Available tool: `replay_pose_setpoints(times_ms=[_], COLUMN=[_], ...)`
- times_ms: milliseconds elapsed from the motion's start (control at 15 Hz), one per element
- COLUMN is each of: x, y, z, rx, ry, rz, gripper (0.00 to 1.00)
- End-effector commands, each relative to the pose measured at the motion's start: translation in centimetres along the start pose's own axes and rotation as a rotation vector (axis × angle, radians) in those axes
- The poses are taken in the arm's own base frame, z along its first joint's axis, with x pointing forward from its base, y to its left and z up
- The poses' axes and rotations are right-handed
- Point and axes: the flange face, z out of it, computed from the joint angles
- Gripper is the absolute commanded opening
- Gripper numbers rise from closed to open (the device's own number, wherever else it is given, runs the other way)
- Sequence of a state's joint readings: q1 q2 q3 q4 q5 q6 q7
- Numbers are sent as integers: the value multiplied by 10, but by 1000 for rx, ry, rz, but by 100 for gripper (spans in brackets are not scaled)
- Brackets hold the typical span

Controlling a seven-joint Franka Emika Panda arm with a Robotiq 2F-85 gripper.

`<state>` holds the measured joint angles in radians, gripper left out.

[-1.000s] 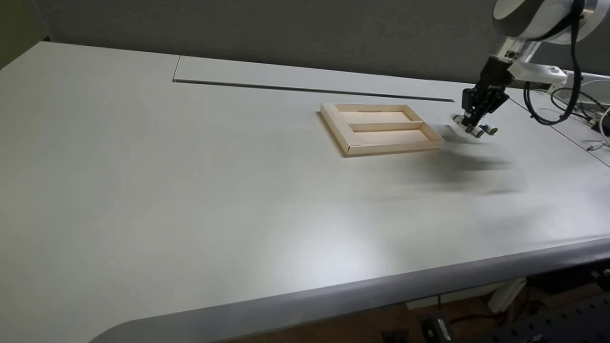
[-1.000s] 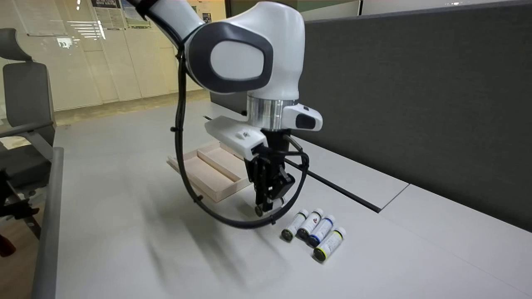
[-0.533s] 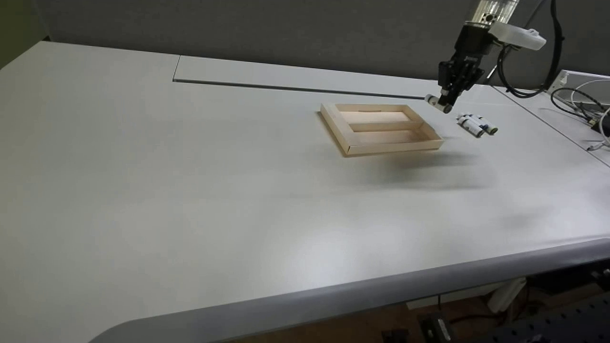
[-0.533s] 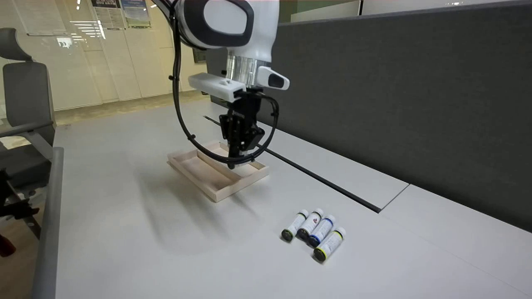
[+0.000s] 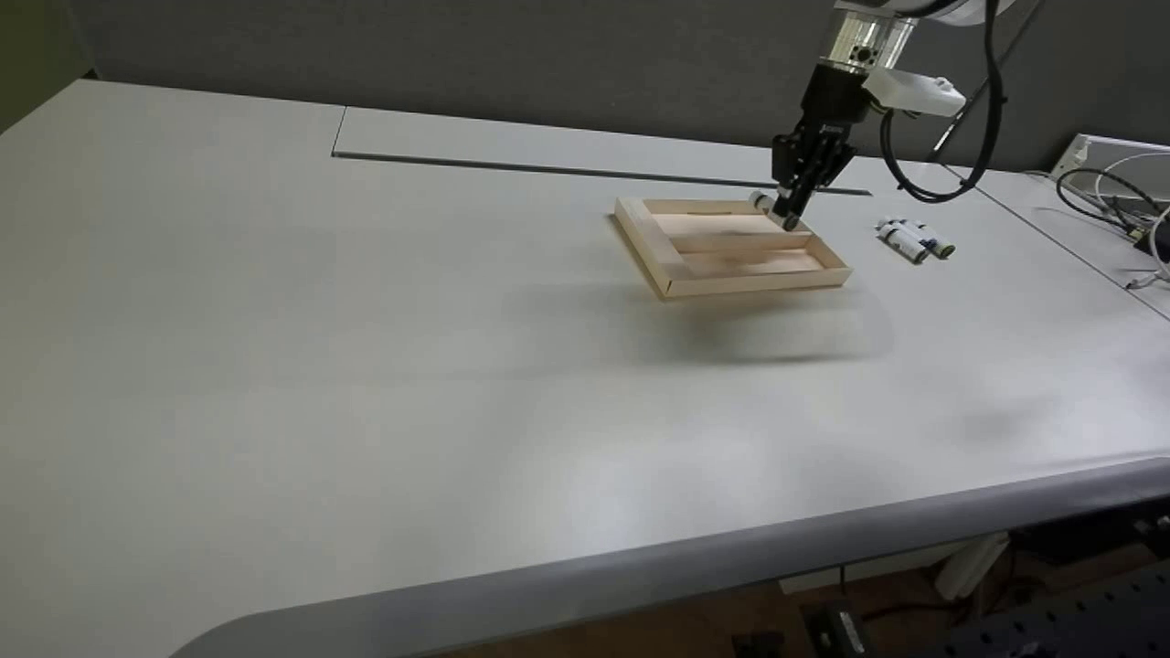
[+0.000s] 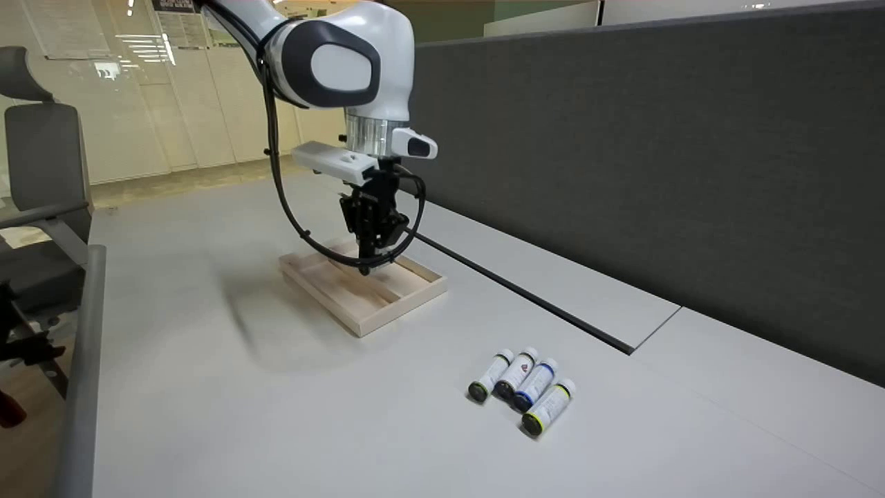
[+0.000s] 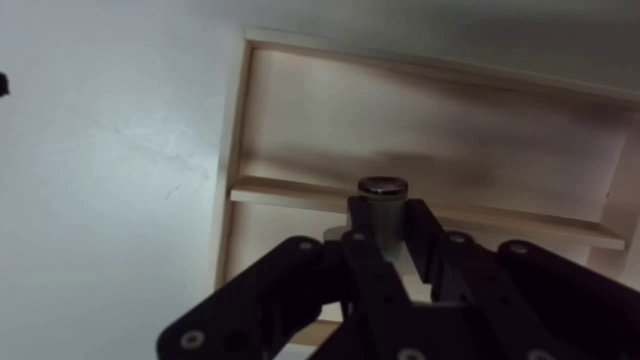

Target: Put one bottle in the tray

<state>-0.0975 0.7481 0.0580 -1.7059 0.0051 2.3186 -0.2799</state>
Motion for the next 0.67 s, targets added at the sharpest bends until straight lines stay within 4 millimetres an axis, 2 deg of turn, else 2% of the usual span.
replay_pose_setpoints(times_ms=[0, 267, 600], x=[12, 27, 40], y=[-23, -47, -58], z=[10, 14, 3], rx=[18, 26, 38], ry=[20, 53, 62], rz=[4, -22, -33], gripper=[6, 6, 6])
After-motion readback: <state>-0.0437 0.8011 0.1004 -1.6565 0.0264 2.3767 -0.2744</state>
